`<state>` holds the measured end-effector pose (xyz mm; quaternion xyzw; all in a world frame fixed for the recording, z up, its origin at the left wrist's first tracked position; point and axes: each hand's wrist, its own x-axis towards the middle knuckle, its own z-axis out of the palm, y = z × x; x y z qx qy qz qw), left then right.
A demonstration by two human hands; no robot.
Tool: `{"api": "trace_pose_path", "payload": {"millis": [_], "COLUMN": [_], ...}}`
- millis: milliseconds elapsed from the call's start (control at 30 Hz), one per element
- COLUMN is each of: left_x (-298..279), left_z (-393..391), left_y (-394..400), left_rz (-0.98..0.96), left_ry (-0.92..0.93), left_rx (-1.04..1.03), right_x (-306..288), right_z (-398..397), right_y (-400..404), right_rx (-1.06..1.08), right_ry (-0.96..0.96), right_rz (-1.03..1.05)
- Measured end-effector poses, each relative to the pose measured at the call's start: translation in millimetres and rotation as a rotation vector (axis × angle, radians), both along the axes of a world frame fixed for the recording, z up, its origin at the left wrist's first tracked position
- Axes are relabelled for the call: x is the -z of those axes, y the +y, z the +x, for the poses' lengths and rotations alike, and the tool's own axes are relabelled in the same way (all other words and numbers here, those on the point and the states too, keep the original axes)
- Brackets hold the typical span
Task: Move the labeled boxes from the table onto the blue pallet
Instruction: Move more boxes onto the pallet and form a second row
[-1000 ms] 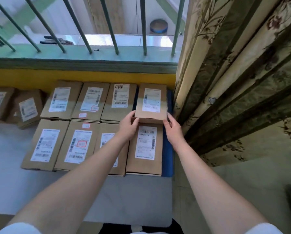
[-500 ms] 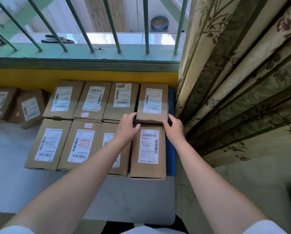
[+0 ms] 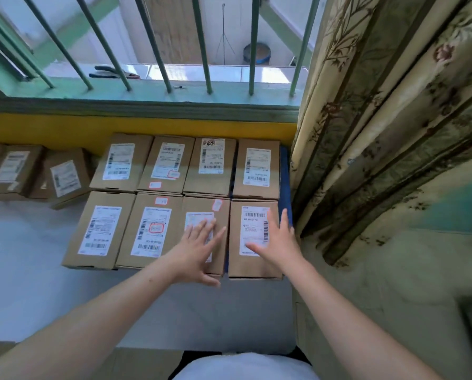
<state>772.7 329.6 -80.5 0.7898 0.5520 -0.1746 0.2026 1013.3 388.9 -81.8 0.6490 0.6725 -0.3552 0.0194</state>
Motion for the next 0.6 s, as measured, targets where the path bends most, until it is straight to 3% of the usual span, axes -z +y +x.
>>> {"api": "trace_pose_path", "payload": {"millis": [100,433,600], "left_x": [5,7,-12], "left_z": [10,26,9], "left_y": [-11,-10,0], "left_rz": [0.055,0.135,0.104], "left_ry": [0.003,0.033,-0.102], "left_rx": [-0.002,-0.061,-0.165], "right_x": [11,14,7], "right_z": [-9,-16,-18], "right_y": [-12,-7,8], "right_rx": [0.154,0.308,0.313], "right_ry": [0.114,0.23,0.243], "right_rz": [0.01,0.103,0.136]}}
